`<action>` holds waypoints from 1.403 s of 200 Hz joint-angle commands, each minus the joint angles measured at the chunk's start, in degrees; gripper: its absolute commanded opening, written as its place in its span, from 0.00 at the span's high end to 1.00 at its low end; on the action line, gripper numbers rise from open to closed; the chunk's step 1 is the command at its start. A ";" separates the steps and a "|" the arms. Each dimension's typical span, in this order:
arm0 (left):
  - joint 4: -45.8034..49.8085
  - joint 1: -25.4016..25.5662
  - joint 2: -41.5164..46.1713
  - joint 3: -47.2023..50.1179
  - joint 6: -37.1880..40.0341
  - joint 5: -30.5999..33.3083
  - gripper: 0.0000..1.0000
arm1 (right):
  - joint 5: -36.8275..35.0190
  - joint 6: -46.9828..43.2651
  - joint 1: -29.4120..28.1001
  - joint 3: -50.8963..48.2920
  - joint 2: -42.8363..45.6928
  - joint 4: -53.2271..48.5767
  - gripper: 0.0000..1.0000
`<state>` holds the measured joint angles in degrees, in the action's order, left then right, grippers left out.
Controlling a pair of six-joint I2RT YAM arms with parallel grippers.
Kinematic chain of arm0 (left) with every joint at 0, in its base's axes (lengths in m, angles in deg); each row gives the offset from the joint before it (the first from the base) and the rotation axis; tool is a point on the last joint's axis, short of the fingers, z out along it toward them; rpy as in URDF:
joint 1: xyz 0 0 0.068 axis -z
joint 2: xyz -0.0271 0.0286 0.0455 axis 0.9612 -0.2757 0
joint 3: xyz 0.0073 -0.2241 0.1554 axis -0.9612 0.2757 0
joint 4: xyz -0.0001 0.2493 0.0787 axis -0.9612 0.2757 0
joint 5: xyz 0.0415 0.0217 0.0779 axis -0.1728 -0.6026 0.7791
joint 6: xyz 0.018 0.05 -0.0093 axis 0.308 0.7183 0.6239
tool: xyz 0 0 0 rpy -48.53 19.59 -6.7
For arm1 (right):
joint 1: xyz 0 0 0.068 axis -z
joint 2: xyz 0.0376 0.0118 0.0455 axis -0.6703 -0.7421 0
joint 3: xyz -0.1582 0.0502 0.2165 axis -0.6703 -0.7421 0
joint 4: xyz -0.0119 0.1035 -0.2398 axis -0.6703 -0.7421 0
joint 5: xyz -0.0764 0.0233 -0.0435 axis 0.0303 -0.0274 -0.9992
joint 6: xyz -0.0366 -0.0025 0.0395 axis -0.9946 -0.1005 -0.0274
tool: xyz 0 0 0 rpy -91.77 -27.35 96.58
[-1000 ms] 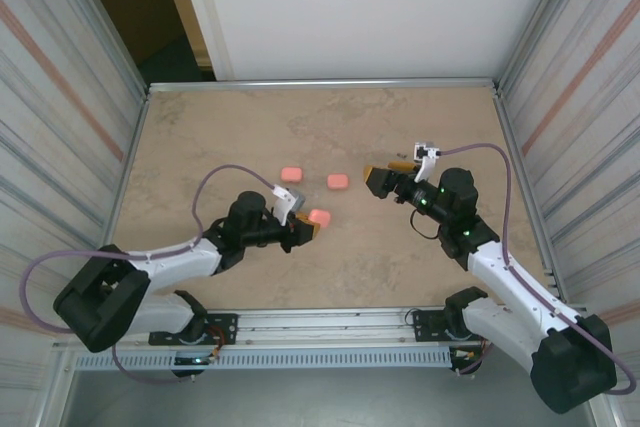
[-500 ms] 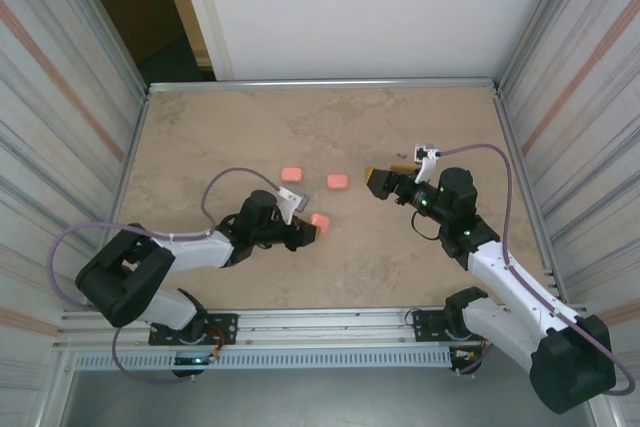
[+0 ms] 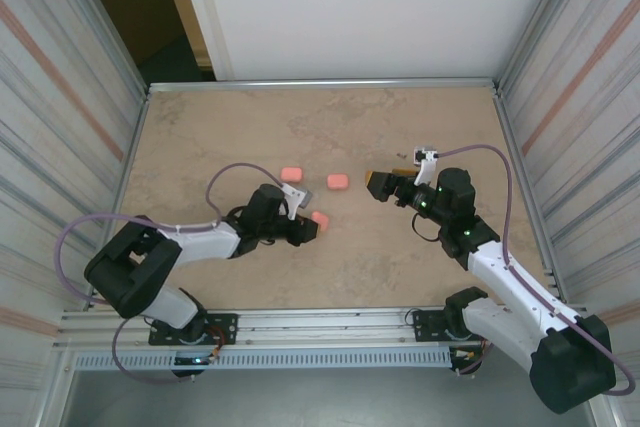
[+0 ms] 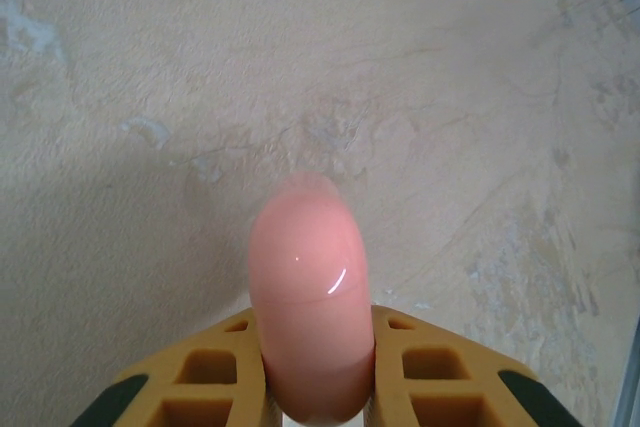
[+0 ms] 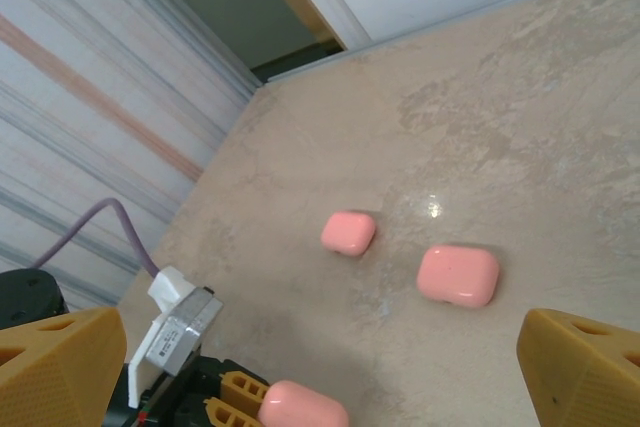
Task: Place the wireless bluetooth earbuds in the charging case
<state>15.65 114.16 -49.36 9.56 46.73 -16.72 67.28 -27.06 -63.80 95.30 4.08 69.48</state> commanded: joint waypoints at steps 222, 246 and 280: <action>5.54 -0.92 -1.36 -2.74 -2.65 1.34 0.52 | -4.21 -6.88 3.81 6.09 4.93 -12.62 0.01; 6.92 -1.33 1.78 -2.42 -1.30 2.21 0.48 | -4.65 -7.22 5.37 6.42 6.47 -14.48 0.01; 7.43 -3.66 8.57 -0.73 0.60 4.00 0.41 | -6.13 -8.01 7.18 6.84 9.31 -18.19 0.01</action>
<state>22.10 112.48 -45.84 7.20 45.11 -14.67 63.21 -33.18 -57.77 99.87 10.66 54.82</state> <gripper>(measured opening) 0.578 0.990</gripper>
